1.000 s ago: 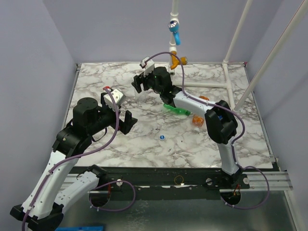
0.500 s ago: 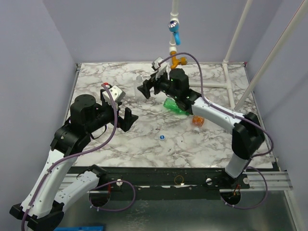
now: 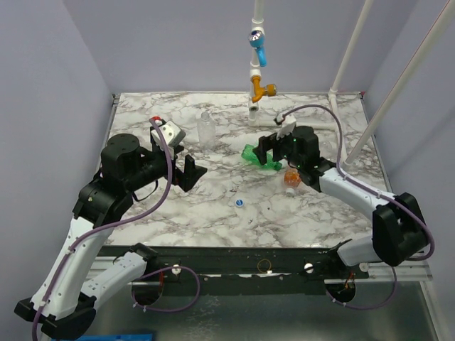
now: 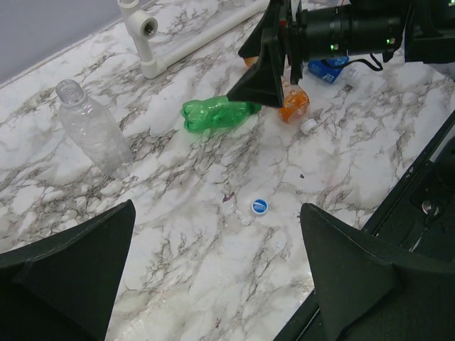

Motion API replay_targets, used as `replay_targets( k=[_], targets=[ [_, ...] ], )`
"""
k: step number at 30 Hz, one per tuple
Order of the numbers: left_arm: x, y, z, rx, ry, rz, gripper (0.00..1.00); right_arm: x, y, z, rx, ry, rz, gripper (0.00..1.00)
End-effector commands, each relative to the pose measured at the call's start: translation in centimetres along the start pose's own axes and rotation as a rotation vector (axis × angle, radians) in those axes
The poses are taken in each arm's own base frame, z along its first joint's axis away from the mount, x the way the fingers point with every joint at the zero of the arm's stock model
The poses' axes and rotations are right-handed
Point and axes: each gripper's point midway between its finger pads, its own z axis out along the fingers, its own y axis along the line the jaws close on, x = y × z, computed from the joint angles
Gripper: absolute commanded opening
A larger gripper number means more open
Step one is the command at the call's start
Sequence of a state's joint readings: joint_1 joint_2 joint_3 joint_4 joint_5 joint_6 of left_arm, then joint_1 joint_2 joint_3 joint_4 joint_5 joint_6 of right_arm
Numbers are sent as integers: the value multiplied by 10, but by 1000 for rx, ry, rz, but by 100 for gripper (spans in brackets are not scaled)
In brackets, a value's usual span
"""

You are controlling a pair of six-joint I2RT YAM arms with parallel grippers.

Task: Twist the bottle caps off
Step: Pick up the plastic bottle at the center of the board.

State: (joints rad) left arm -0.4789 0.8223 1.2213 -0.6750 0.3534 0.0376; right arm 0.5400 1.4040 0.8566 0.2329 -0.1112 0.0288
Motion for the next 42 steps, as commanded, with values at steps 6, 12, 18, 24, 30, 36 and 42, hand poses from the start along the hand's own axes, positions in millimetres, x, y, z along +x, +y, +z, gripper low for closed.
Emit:
replay_targets(
  k=[6, 12, 18, 24, 30, 36, 42],
  targets=[
    [-11, -11, -2, 63, -25, -12, 99, 37, -60, 24, 122, 78, 125, 100],
    [-9, -13, -1, 81, -23, -21, 99, 82, -57, 38, 99, 159, 172, 100],
    [-9, -16, 1, 104, -21, -23, 99, 101, -58, 45, 98, 225, 183, 100],
    [-9, -20, 5, 133, -19, -30, 99, 126, -49, 50, 62, 291, 226, 100],
    [-14, -22, 10, 160, -19, -30, 99, 139, -41, 53, 84, 339, 241, 83],
    [-15, -27, 12, 196, -21, -14, 99, 135, -38, 55, 85, 335, 251, 51],
    [-16, -35, 9, 262, -36, 72, 99, 95, -13, 41, -23, 281, 291, 35]
  ],
)
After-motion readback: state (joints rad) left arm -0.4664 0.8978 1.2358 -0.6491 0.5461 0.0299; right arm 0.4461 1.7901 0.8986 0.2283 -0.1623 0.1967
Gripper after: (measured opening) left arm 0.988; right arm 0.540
